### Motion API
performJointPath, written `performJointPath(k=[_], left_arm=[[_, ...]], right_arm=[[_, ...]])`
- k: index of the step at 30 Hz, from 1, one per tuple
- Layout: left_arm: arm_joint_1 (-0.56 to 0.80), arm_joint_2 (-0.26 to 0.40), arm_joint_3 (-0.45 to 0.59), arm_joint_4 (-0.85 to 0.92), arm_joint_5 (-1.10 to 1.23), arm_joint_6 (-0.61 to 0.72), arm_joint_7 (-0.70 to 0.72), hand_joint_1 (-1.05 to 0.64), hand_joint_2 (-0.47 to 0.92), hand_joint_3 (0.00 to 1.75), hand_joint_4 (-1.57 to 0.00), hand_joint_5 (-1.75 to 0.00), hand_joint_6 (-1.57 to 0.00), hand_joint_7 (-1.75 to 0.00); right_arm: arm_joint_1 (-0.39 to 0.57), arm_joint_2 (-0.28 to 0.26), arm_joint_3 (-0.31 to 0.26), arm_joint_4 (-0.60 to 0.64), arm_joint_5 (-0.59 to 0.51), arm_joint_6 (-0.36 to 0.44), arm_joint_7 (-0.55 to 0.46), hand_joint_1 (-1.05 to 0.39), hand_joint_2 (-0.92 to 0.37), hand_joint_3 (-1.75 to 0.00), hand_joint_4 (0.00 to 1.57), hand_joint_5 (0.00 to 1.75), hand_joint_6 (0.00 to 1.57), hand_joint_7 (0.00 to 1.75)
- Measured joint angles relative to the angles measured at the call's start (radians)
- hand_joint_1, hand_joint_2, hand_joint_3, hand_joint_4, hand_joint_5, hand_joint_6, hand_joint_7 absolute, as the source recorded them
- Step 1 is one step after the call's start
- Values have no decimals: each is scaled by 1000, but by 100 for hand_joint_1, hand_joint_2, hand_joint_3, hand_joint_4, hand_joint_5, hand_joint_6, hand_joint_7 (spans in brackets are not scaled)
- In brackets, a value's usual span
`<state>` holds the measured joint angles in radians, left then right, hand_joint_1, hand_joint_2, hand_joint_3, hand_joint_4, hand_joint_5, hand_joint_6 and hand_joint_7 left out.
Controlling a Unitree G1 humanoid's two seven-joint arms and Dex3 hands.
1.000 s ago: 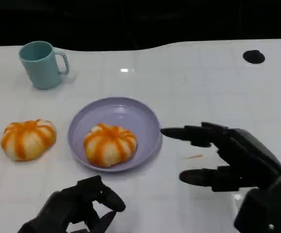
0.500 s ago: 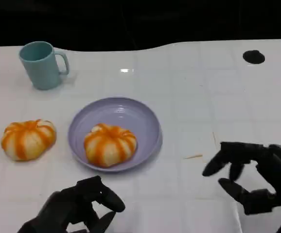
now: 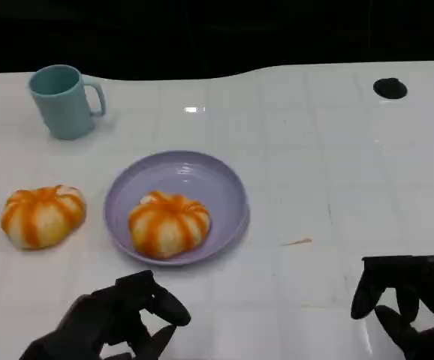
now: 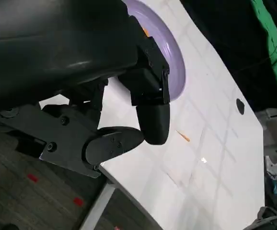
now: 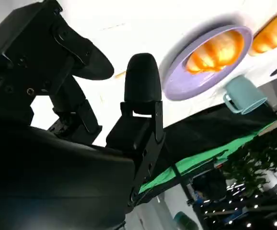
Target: Grasp the bread from the table and place it into the plate.
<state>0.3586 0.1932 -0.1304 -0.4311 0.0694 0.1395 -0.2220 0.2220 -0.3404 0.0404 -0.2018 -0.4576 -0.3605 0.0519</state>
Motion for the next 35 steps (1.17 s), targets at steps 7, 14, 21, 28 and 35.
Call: performJointPath(k=[7,14,21,28,35], left_arm=[[-5,5,1,11,-1,-12,0,-22,79,67,-64,-175,-64,-124],[-6,5,4,23,-9,-22,0,-22,80,66,-63,-175,-64,-123],[-6,8,4,27,-10,-25,0,-21,80,65,-62,-175,-65,-123],[-8,9,11,31,-12,-28,0,-22,80,65,-63,-175,-65,-124],[-7,10,11,31,-11,-34,0,-22,79,66,-63,-175,-65,-124]], right_arm=[[-14,1,2,87,-19,-62,-73,0,-17,-145,97,175,92,135],[-23,6,9,106,-25,-72,-88,-2,-17,-144,96,175,90,137],[-33,13,22,122,-36,-75,-106,-4,-17,-144,97,175,90,138],[-43,17,34,128,-46,-78,-115,-4,-16,-144,97,175,89,138],[-42,21,35,128,-47,-78,-121,-1,-16,-144,97,175,90,137]])
